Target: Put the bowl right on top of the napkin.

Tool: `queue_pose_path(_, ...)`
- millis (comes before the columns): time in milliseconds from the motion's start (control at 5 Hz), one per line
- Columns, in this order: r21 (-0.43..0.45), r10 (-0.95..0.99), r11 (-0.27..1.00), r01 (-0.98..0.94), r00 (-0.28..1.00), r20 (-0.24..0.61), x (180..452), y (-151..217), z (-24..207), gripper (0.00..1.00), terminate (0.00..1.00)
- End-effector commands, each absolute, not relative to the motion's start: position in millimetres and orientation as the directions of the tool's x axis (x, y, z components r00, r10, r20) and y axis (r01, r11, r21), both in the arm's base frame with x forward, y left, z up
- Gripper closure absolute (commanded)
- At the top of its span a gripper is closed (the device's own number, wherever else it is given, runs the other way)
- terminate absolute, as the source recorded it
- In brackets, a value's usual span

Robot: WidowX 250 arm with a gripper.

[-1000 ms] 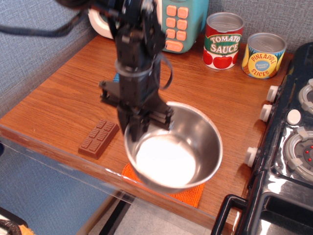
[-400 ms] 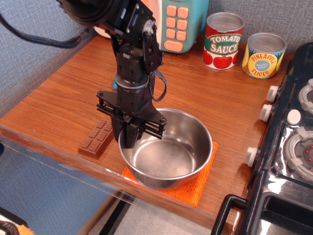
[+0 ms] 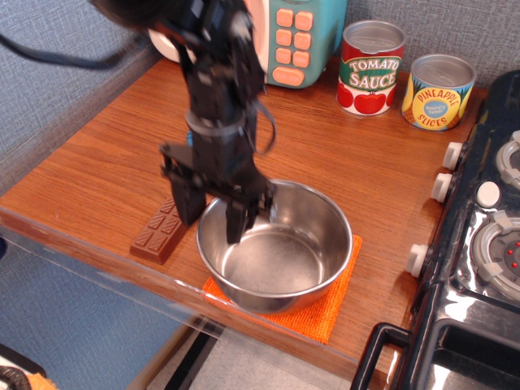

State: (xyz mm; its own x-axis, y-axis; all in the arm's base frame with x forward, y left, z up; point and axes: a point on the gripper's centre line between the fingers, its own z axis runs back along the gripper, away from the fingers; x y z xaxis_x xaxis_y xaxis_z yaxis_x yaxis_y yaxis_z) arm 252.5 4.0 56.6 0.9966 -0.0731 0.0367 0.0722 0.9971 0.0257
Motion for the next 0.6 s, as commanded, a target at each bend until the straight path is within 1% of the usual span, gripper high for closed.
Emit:
queue_pose_path(0, -0.005, -0.094, 0.995, 0.097, 0.971, 0.218, 249.8, 22.6, 122.8, 0.0, 0.0)
queue_pose_path(200, -0.002, -0.083, 0.996, 0.085, 0.978, 0.193, 248.9, 29.5, 119.6, 0.0, 0.0)
queue_pose_path(400, -0.002, -0.083, 0.996, 0.085, 0.978, 0.193, 248.9, 29.5, 119.6, 0.0, 0.0)
